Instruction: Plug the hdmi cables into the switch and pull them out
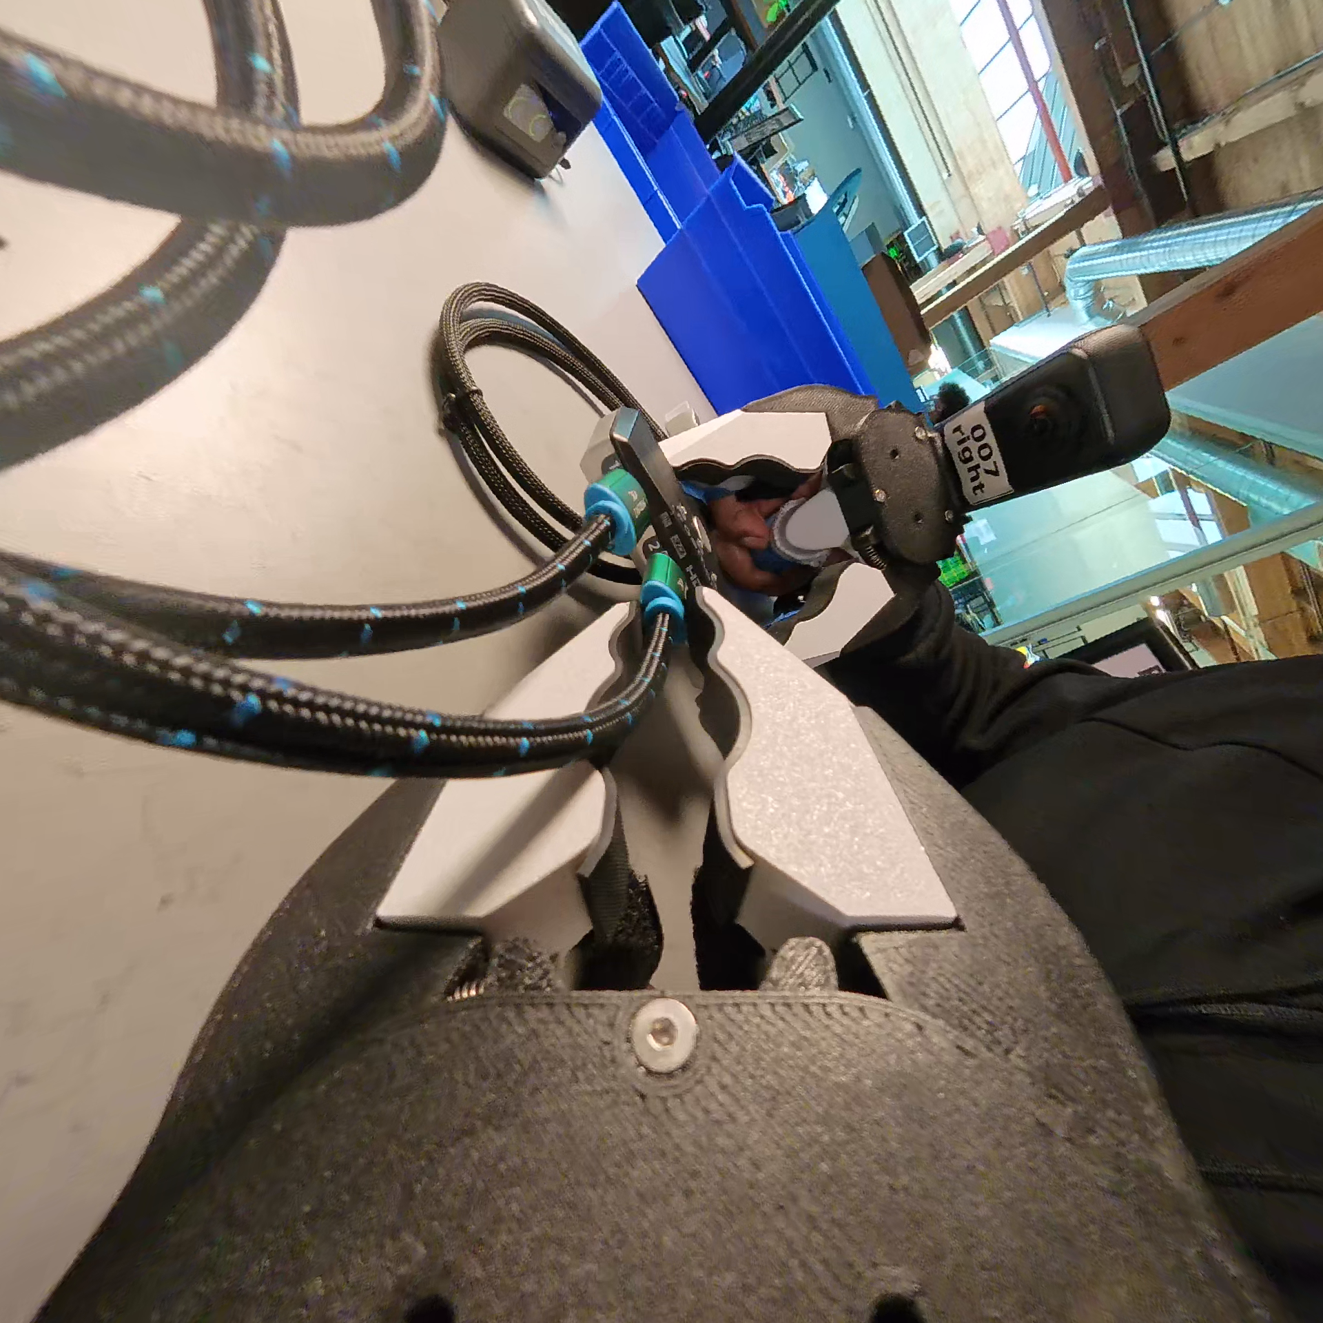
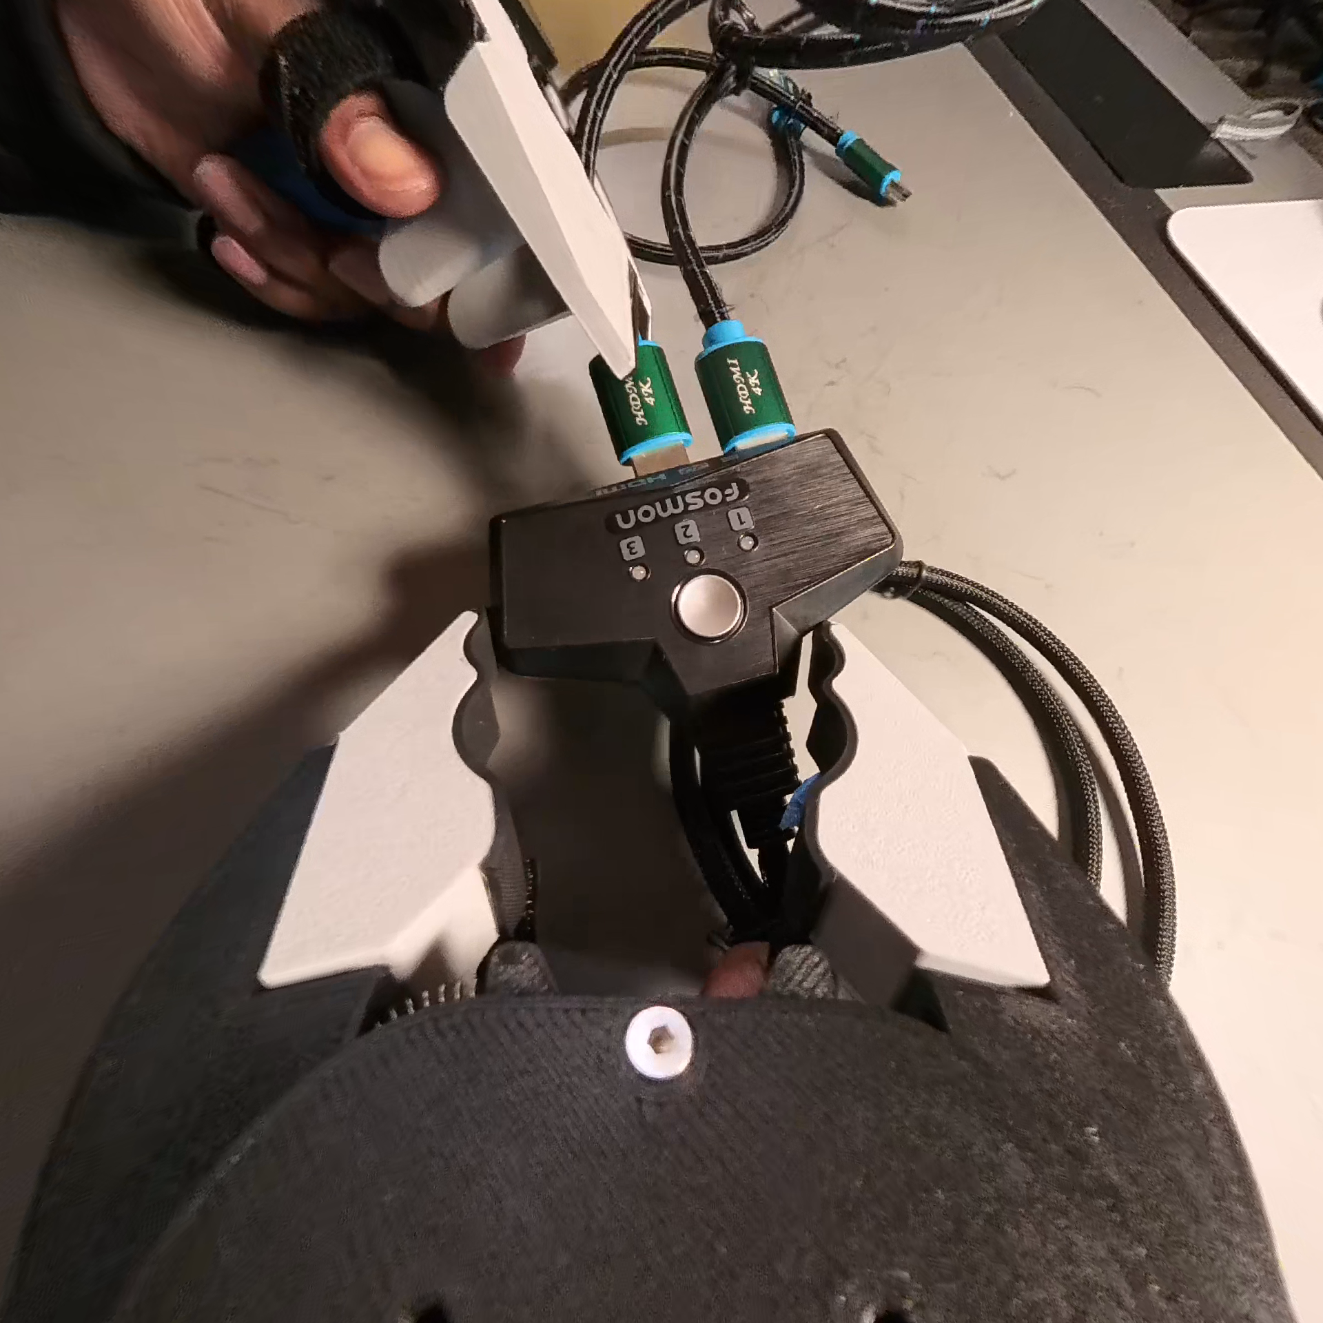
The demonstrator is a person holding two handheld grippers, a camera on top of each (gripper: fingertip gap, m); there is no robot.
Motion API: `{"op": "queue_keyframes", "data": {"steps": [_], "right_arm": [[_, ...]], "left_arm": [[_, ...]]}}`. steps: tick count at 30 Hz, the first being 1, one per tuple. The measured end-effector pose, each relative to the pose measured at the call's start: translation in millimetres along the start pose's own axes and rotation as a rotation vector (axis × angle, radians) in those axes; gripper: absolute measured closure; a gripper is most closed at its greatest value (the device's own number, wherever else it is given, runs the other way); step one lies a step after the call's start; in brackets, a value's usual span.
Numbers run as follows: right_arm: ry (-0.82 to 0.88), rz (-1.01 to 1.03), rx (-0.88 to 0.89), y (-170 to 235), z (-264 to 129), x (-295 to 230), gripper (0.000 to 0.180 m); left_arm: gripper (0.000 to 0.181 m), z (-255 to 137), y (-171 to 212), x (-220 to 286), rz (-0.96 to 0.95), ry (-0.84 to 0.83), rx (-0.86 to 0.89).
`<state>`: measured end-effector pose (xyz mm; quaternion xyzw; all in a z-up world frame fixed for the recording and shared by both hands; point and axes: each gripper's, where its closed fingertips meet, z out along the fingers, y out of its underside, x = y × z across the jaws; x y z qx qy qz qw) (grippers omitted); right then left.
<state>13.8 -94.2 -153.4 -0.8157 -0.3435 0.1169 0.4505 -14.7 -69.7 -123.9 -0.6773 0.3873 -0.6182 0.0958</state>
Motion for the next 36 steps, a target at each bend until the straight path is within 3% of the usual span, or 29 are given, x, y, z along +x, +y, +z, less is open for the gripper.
{"op": "queue_keyframes", "data": {"steps": [19,36], "right_arm": [[0.072,0.080,0.018,-9,5,4,0.091],[0.132,0.127,0.029,-13,6,10,0.091]], "left_arm": [[0.166,-1,-11,-1,0.070,-0.085,0.111],[0.164,1,-12,2,0.089,-0.097,0.093]]}}
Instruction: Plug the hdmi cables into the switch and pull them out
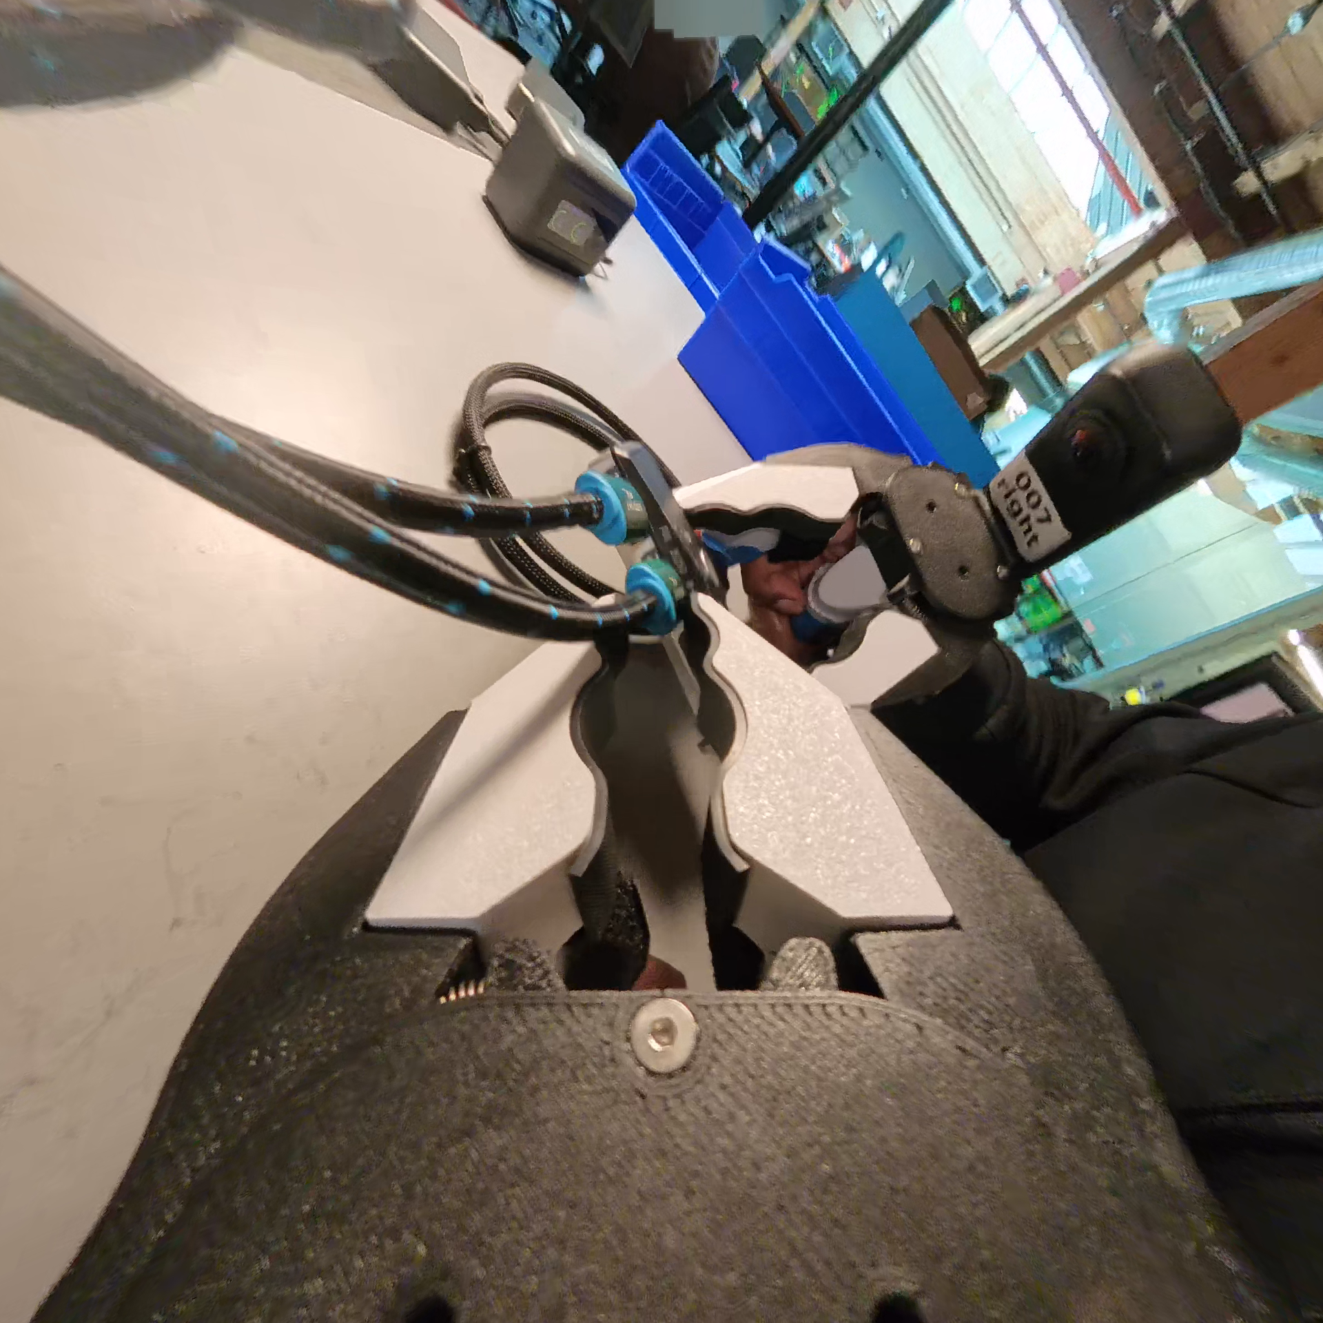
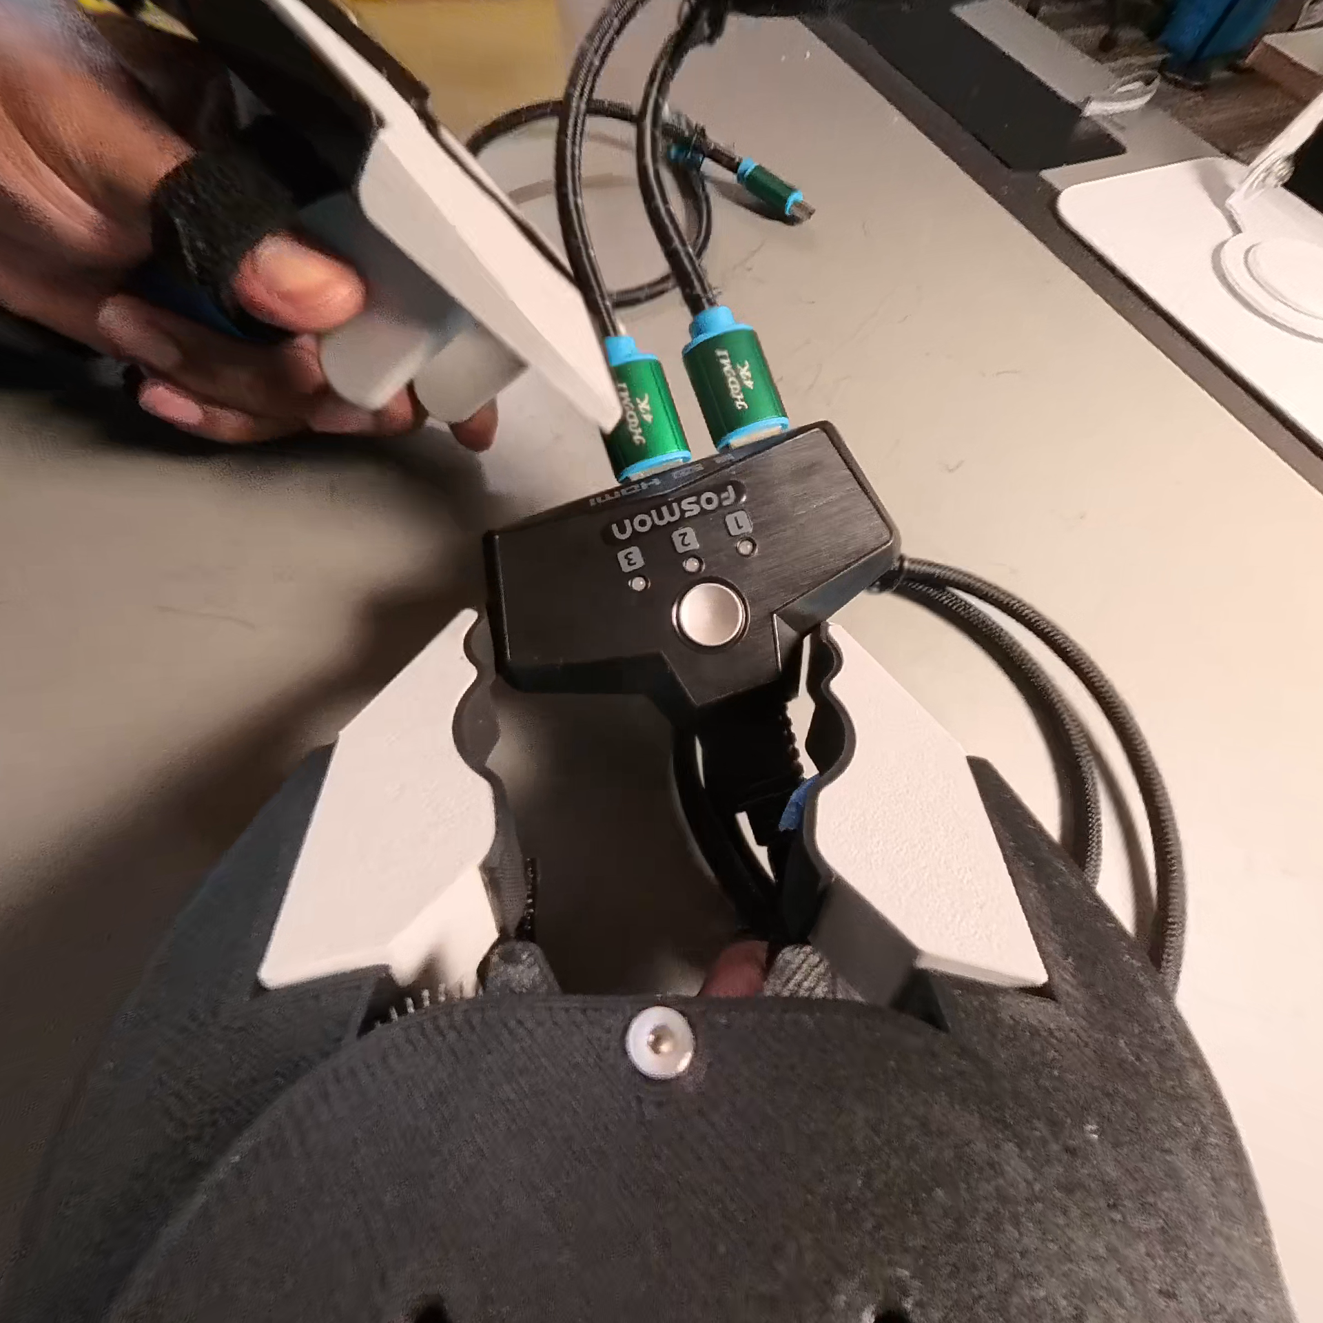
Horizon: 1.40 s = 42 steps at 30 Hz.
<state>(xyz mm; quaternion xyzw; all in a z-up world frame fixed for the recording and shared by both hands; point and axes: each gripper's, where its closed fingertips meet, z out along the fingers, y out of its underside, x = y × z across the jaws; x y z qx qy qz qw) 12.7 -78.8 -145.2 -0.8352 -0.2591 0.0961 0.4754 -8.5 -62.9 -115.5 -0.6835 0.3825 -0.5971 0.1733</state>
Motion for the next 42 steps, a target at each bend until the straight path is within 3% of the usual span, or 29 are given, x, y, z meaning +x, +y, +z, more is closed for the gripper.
{"op": "queue_keyframes", "data": {"steps": [4,7,12,15,18,22,27,34,37,42], "right_arm": [[0.064,0.030,0.006,2,-7,20,0.091],[0.111,0.094,-0.018,11,-11,38,0.091],[0.154,0.163,-0.096,29,-11,54,0.091],[0.166,0.161,-0.133,35,-10,55,0.091],[0.171,0.143,-0.148,36,-9,54,0.091],[0.144,0.153,-0.122,34,-11,53,0.091],[0.080,0.129,-0.081,25,-17,46,0.095],[-0.046,0.003,0.099,-17,-38,15,0.107],[-0.139,0.000,0.110,-19,-32,-9,0.108],[-0.190,-0.011,0.092,-16,-24,-29,0.125]], "left_arm": [[0.138,-1,7,2,0.136,-0.026,-0.105],[0.131,-22,-13,-10,0.260,-0.122,-0.097],[0.129,-116,-77,-100,0.429,-0.619,0.006],[0.129,-167,-78,-153,0.395,-0.834,-0.048],[0.132,-172,-57,-174,0.271,-0.804,-0.123],[0.172,-167,-43,-182,0.330,-0.802,-0.213],[0.173,-154,-48,-154,0.478,-0.656,-0.203],[0.174,-119,-36,-70,0.691,-0.272,-0.198],[0.174,-96,-22,-35,0.694,-0.125,-0.194],[0.174,-61,3,8,0.664,0.056,-0.198]]}}
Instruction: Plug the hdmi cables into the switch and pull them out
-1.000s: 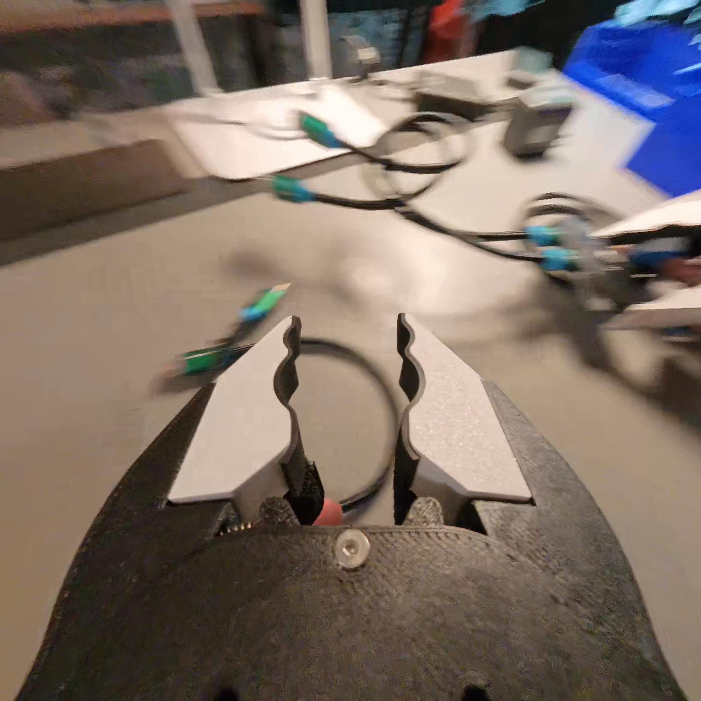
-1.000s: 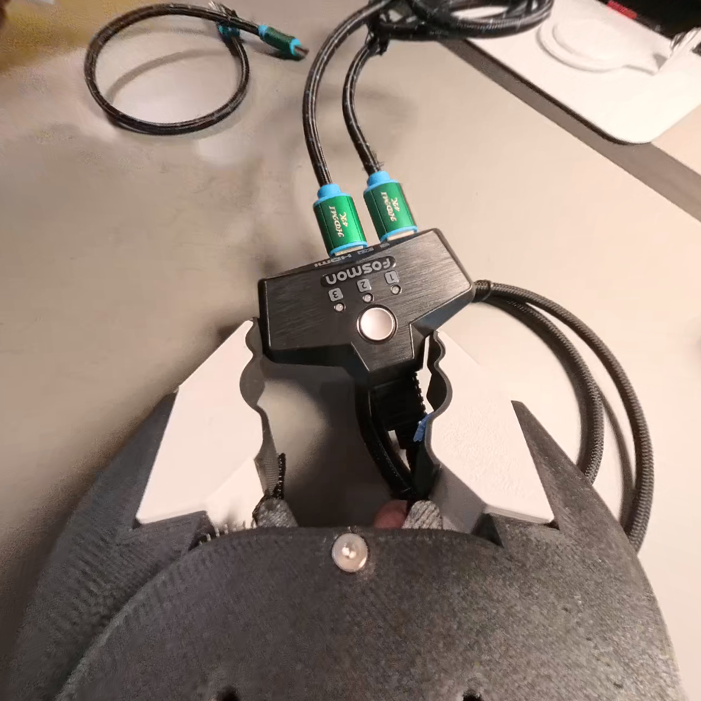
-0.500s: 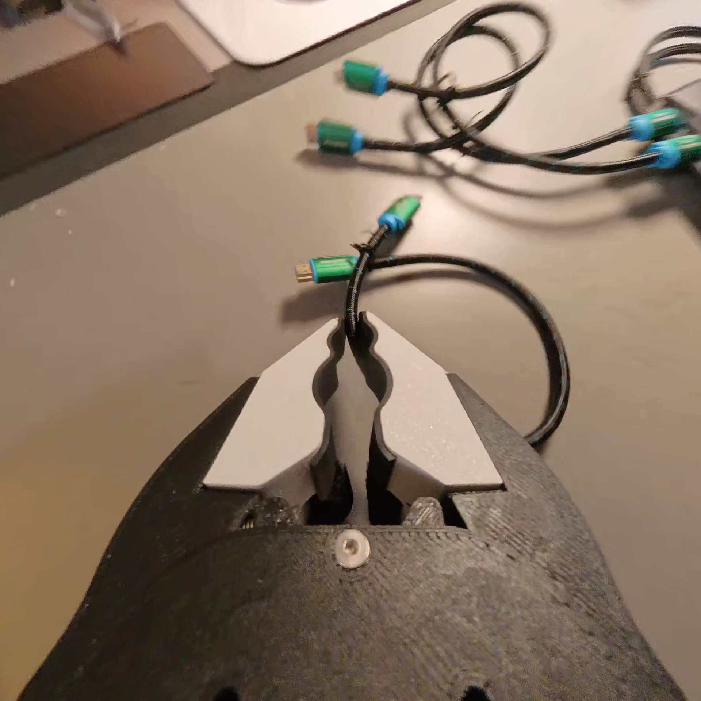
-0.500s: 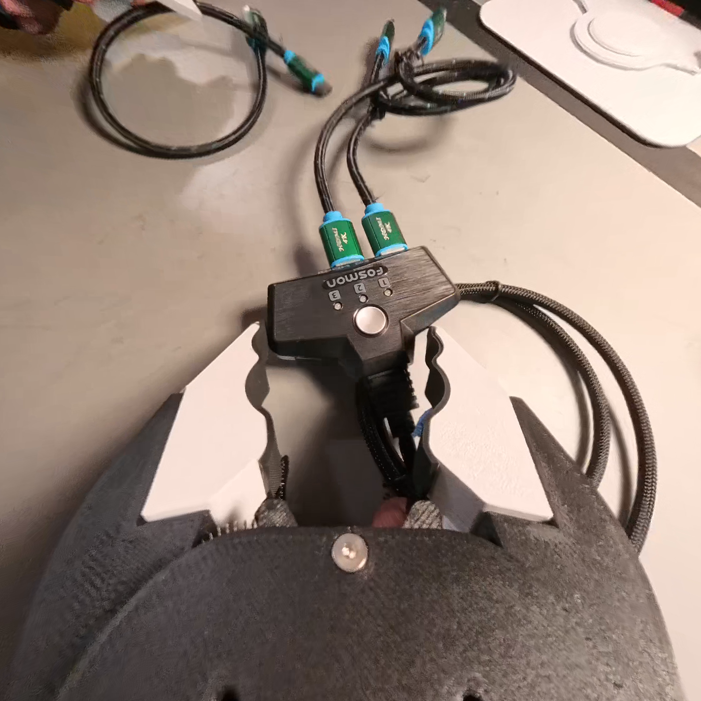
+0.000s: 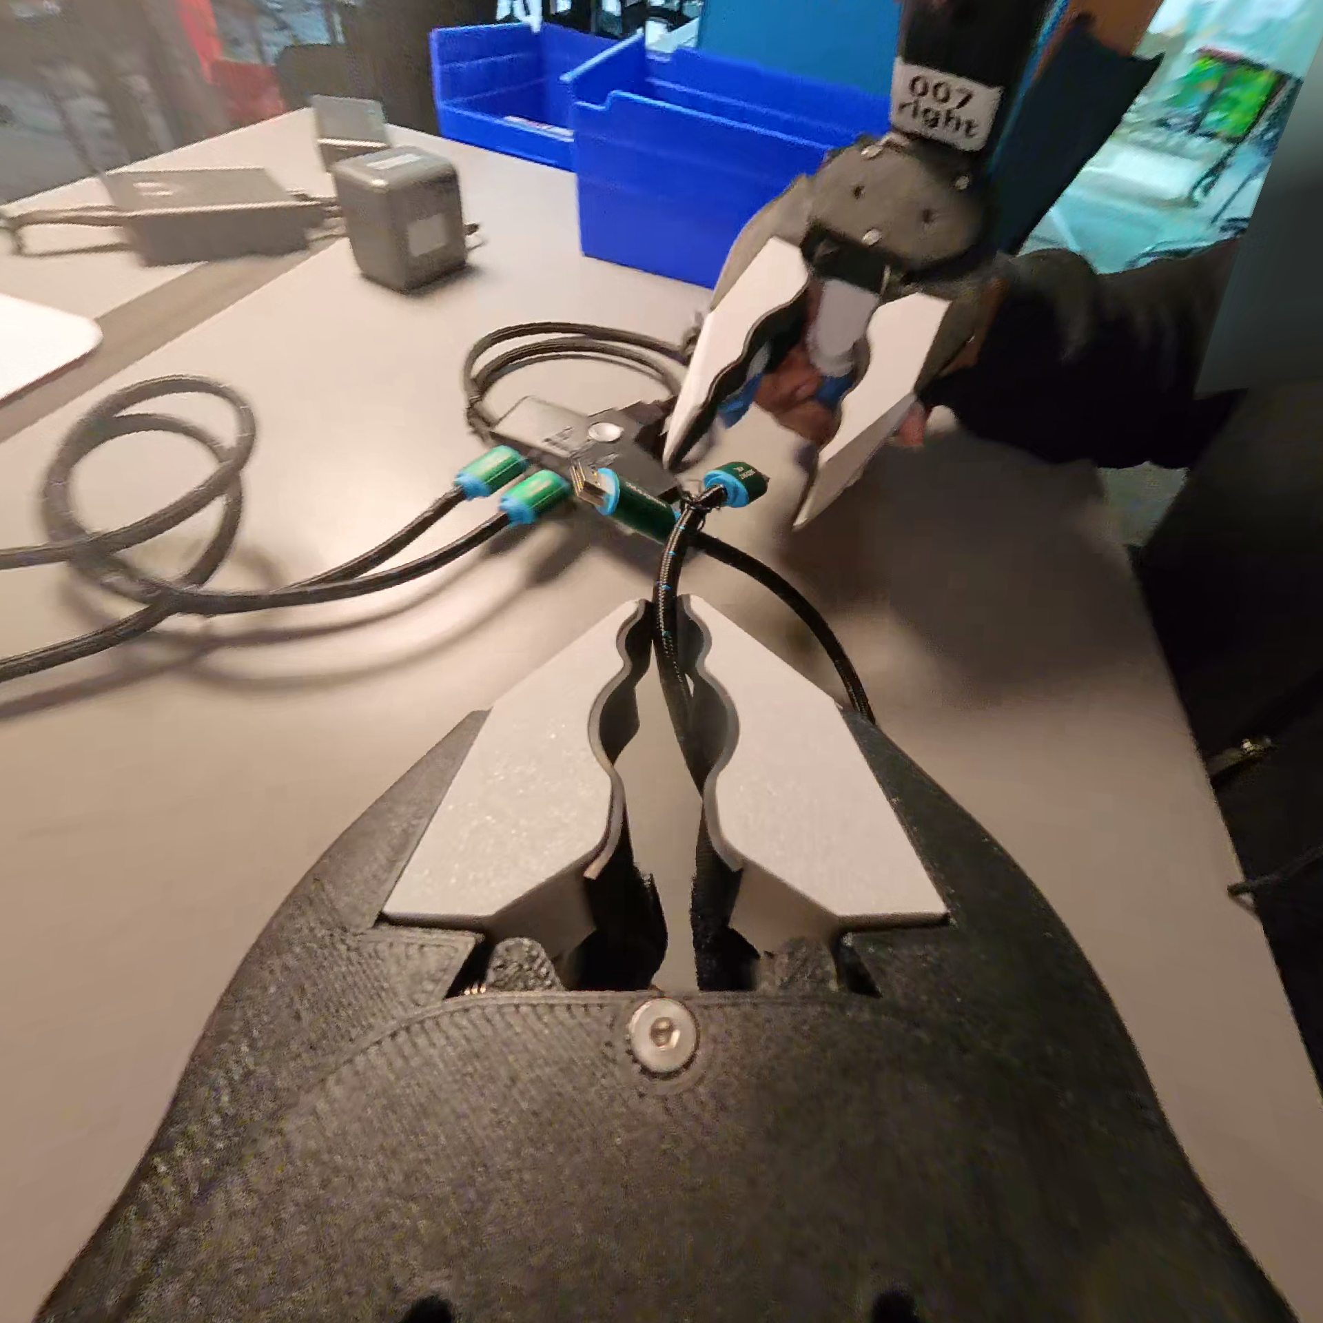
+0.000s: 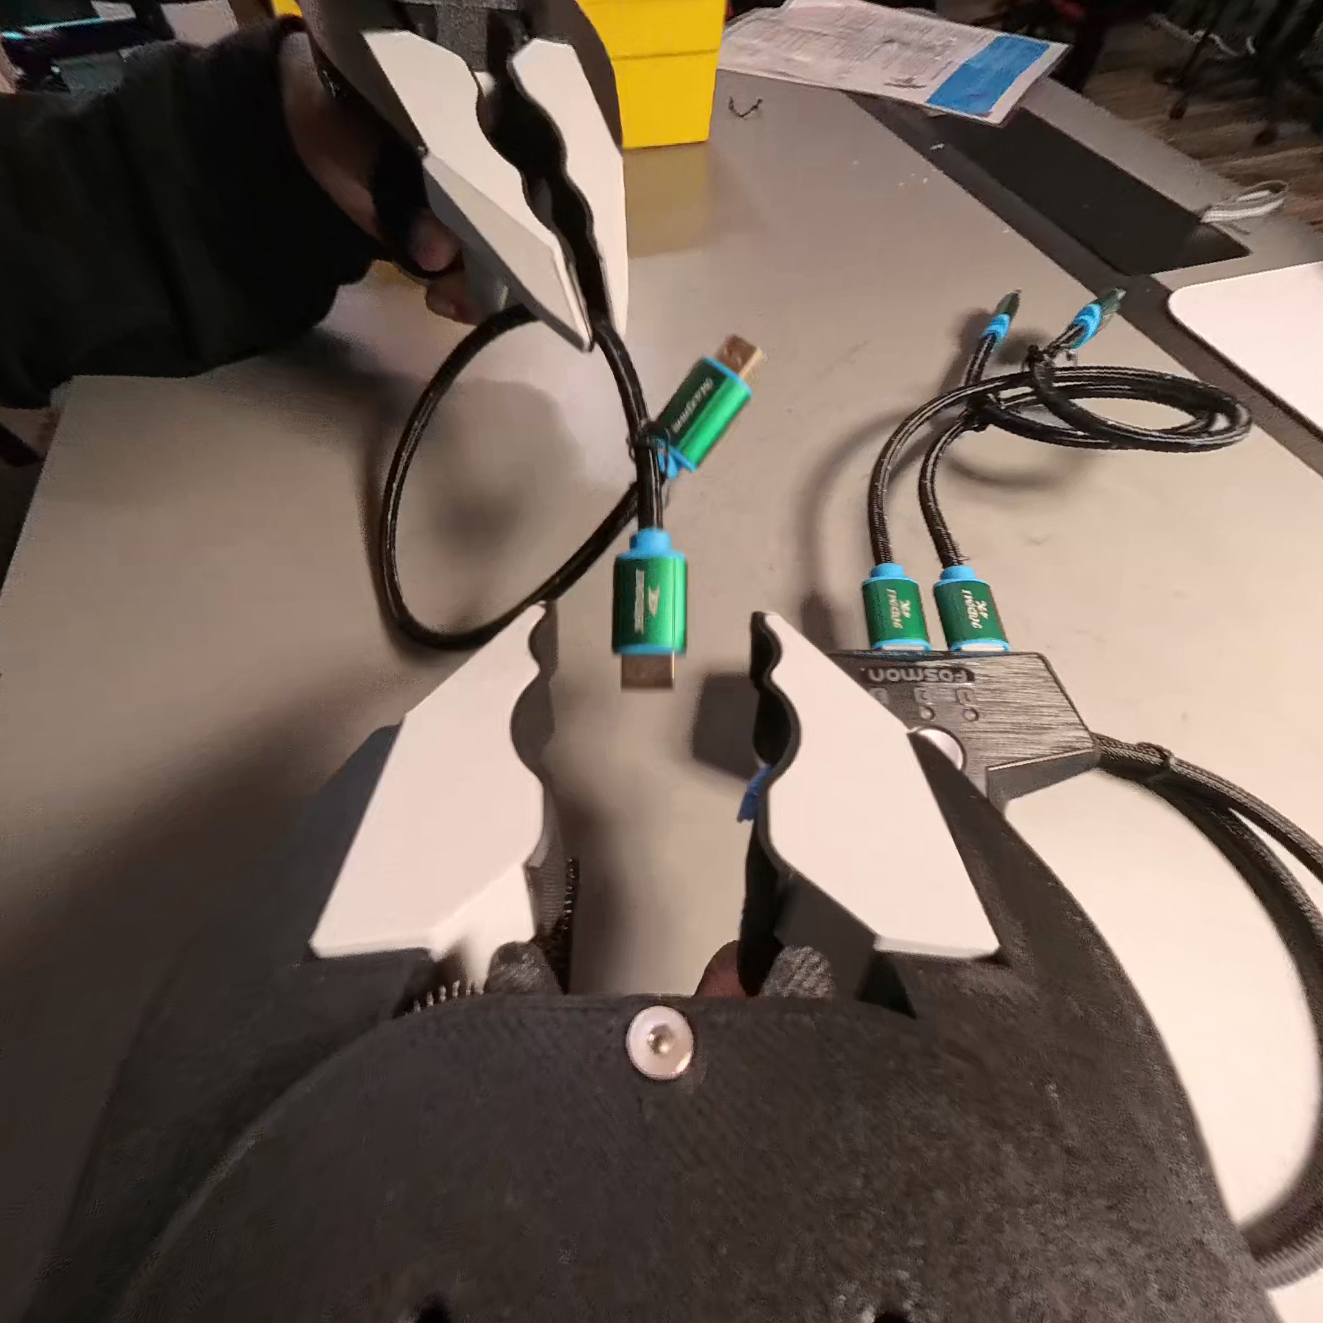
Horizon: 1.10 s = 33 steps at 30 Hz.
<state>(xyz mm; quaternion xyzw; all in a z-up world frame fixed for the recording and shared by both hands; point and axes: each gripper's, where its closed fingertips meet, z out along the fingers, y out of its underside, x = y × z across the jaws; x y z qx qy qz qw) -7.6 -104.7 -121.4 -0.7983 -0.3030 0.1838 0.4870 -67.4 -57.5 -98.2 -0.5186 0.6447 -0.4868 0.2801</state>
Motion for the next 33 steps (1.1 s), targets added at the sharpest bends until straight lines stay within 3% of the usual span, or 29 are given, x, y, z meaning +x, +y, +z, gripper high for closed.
{"op": "queue_keyframes", "data": {"steps": [4,6,10,16,19,21,22,27,33], "right_arm": [[0.015,-0.029,-0.023,4,3,-1,0.158],[0.008,-0.066,-0.023,4,4,-5,0.158],[-0.027,-0.103,-0.022,4,7,-15,0.158],[-0.088,-0.189,0.036,-4,11,-37,0.158],[-0.087,-0.220,0.049,-7,12,-41,0.158],[-0.076,-0.227,0.047,-6,11,-39,0.158],[-0.070,-0.228,0.050,-6,10,-37,0.158],[0.003,-0.202,0.035,-2,5,-16,0.158],[0.091,-0.129,0.014,4,-2,12,0.158]], "left_arm": [[0.173,13,-6,17,-0.057,0.077,0.036],[0.173,11,-5,19,-0.115,0.117,0.033],[0.132,0,-11,6,-0.292,0.151,0.076],[0.119,16,-3,-1,-0.541,0.211,0.067],[0.129,31,7,20,-0.598,0.322,-0.002],[0.161,37,10,30,-0.583,0.369,-0.015],[0.166,38,9,30,-0.580,0.367,-0.005],[0.167,17,10,4,-0.598,0.290,0.055],[0.167,-42,28,-45,-0.654,0.012,0.155]]}}
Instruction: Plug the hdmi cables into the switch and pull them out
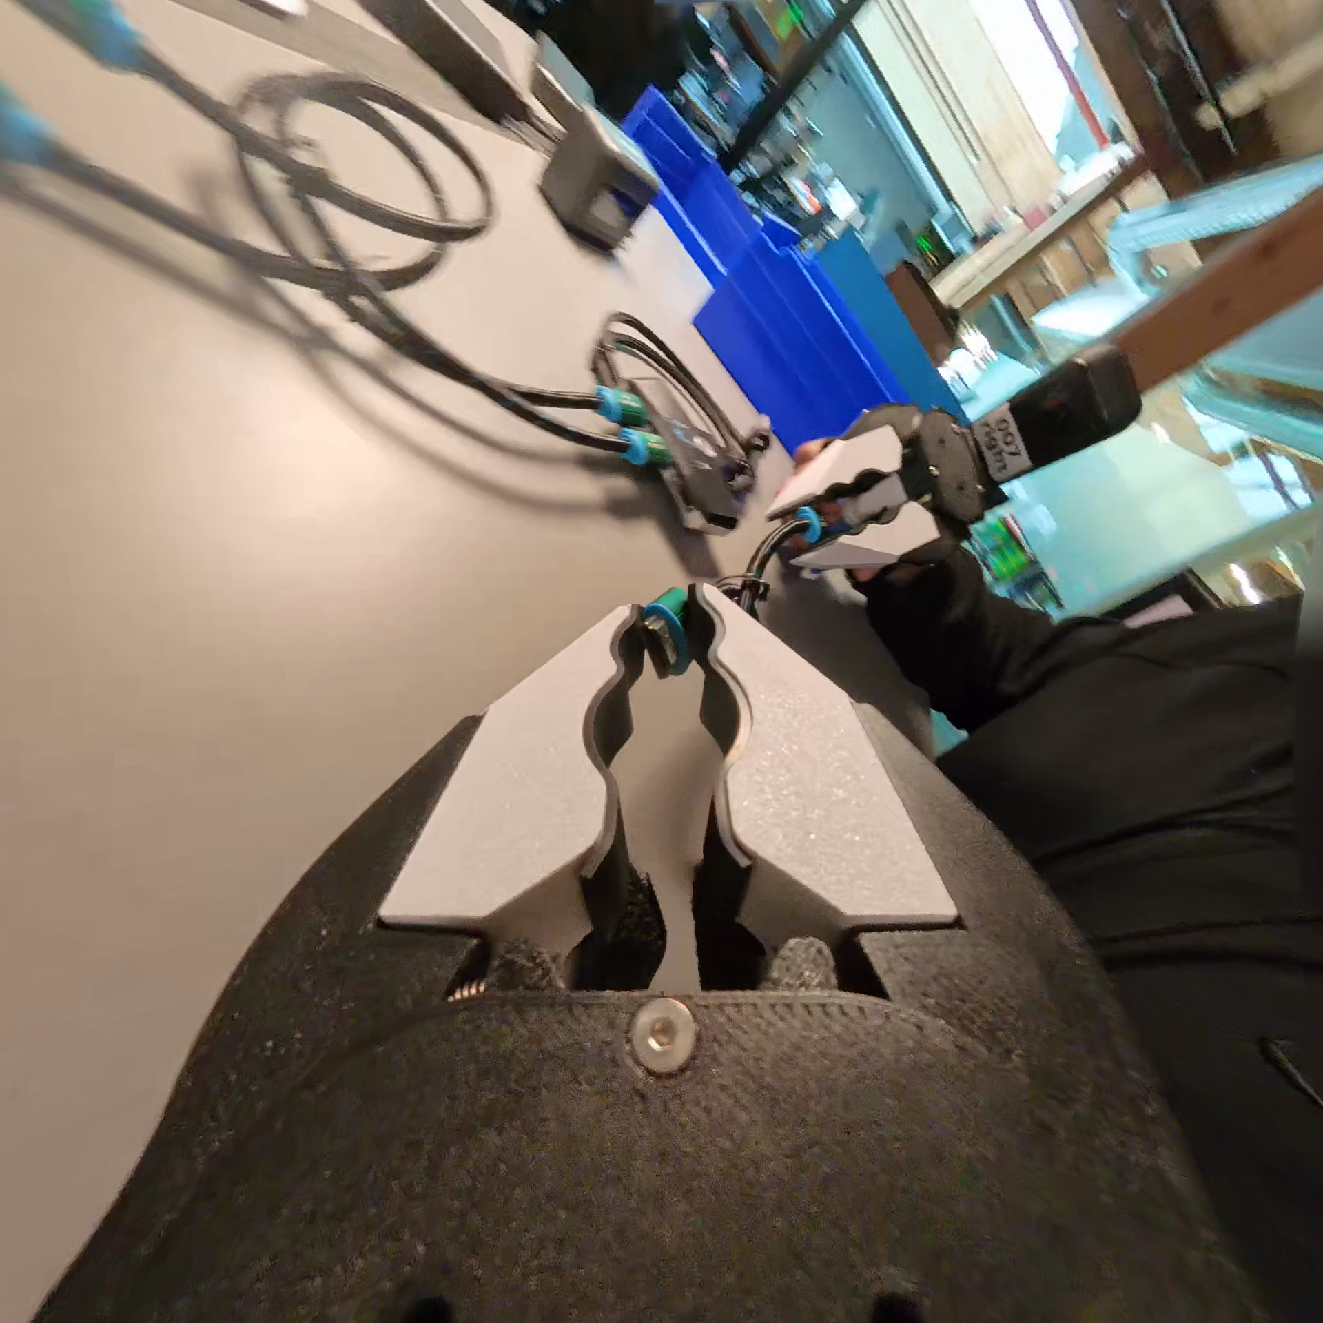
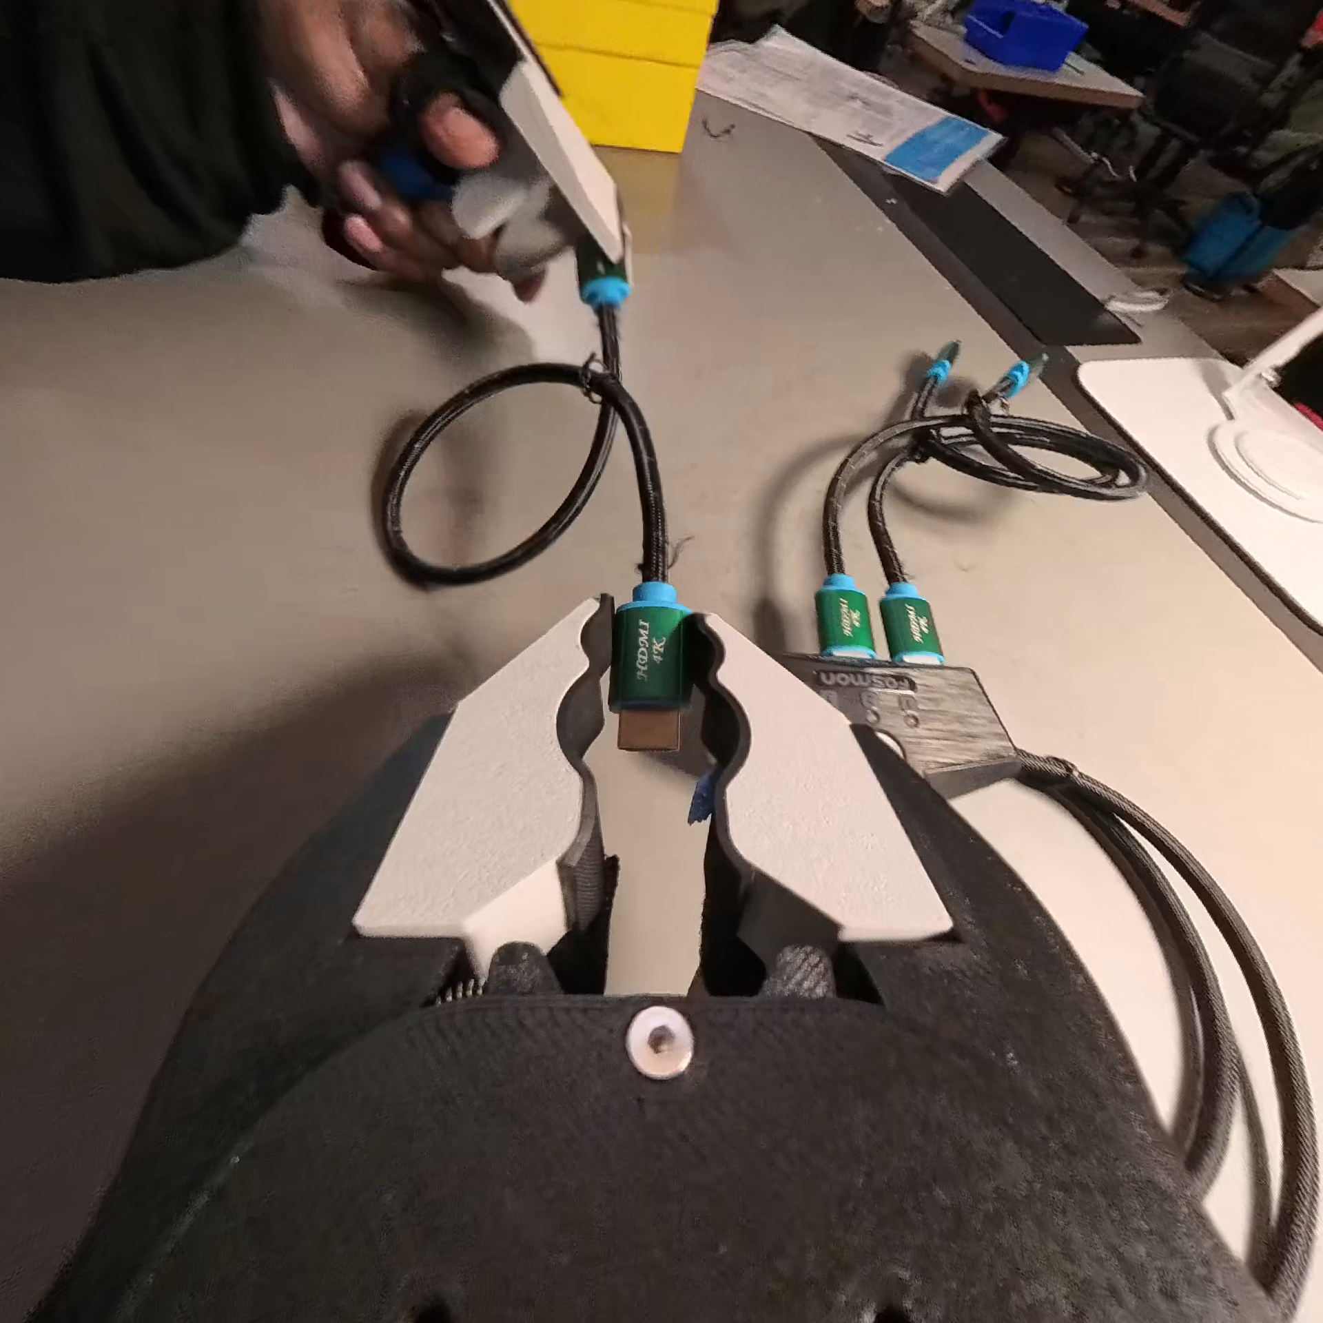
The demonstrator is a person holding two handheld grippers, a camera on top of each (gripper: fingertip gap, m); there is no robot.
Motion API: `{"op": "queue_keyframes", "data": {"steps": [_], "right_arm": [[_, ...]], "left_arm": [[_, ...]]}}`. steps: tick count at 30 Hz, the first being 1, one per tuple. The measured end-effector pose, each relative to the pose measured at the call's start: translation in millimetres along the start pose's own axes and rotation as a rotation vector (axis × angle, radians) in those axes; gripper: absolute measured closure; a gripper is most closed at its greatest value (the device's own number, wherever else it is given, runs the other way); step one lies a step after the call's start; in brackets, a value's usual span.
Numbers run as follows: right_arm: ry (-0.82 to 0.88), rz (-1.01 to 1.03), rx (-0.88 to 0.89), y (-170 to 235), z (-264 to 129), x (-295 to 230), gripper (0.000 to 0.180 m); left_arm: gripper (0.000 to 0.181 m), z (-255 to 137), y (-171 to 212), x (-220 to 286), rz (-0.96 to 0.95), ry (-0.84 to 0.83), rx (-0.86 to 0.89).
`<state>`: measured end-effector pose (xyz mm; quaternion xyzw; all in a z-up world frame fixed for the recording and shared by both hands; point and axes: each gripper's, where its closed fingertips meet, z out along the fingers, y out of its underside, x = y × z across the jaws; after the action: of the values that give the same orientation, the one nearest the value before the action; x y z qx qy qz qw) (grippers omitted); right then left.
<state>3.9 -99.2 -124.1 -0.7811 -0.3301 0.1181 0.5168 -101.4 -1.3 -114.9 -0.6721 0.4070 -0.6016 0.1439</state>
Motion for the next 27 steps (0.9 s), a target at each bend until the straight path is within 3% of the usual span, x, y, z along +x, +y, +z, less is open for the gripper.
{"op": "queue_keyframes", "data": {"steps": [5,12,18,19,23,27], "right_arm": [[0.029,0.059,-0.004,4,-8,16,0.158],[0.033,0.099,-0.001,7,-18,27,0.157],[-0.013,0.059,0.001,7,-12,14,0.157],[-0.021,0.051,-0.004,8,-11,12,0.157],[-0.029,0.032,-0.011,8,-6,6,0.156],[-0.032,0.009,-0.009,6,-1,0,0.157]], "left_arm": [[0.168,-53,1,-30,-0.056,-0.170,0.121],[0.168,-90,14,-34,-0.059,-0.295,0.203],[0.167,-83,37,-18,-0.003,-0.278,0.100],[0.174,-83,40,-19,0.013,-0.303,0.071],[0.147,-96,27,-25,0.054,-0.433,0.082],[0.146,-68,2,39,0.119,-0.234,0.162]]}}
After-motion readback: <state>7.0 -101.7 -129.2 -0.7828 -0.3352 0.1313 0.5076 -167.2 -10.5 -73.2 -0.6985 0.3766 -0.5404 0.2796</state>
